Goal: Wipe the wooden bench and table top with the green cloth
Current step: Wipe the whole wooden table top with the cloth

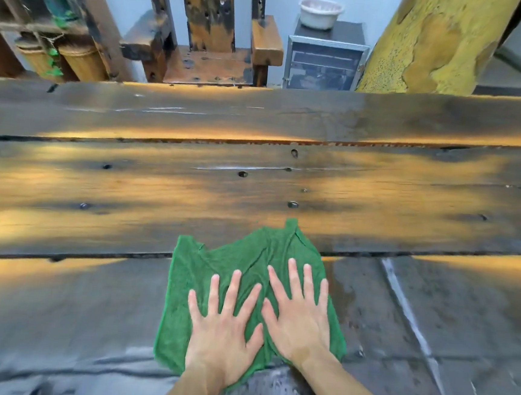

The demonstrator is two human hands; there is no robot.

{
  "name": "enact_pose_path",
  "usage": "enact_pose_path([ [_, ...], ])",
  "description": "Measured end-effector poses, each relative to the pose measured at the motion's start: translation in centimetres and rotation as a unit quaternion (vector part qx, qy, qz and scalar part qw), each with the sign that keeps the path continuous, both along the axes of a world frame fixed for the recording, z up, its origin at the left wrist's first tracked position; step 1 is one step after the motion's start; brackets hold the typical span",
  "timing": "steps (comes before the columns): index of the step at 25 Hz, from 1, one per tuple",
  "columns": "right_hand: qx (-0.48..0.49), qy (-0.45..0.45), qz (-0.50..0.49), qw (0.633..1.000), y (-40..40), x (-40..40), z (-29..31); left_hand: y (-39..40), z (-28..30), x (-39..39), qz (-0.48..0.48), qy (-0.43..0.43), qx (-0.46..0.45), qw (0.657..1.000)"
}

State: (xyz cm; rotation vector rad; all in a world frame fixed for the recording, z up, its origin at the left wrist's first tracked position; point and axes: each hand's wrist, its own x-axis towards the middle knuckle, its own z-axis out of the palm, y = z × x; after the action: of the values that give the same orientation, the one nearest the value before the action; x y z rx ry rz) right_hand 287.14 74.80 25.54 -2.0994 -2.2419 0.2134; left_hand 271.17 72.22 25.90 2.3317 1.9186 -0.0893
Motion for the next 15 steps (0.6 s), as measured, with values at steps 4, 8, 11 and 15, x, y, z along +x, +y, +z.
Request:
enact_pose_path([
  [4, -0.003, 0.002, 0.013, 1.0, -10.6, -0.5, 0.3, -10.6, 0.0, -0.8, -0.002, -0.006, -0.021, 1.0],
  [8, -0.012, 0.008, 0.005, 1.0, -17.9, -0.1, 0.5, -17.0, -0.7, -1.3, 0.011, 0.014, -0.116, 0.993],
  [11, -0.035, -0.008, -0.007, 0.999, -21.7, 1.2, 0.2, -19.5, -1.3, -0.7, 0.029, -0.032, -0.13, 0.991],
  [15, -0.023, -0.012, -0.056, 0.998, -23.9, 3.8, 0.4, -21.5, -1.2, 0.4, 0.035, -0.051, -0.13, 0.99],
])
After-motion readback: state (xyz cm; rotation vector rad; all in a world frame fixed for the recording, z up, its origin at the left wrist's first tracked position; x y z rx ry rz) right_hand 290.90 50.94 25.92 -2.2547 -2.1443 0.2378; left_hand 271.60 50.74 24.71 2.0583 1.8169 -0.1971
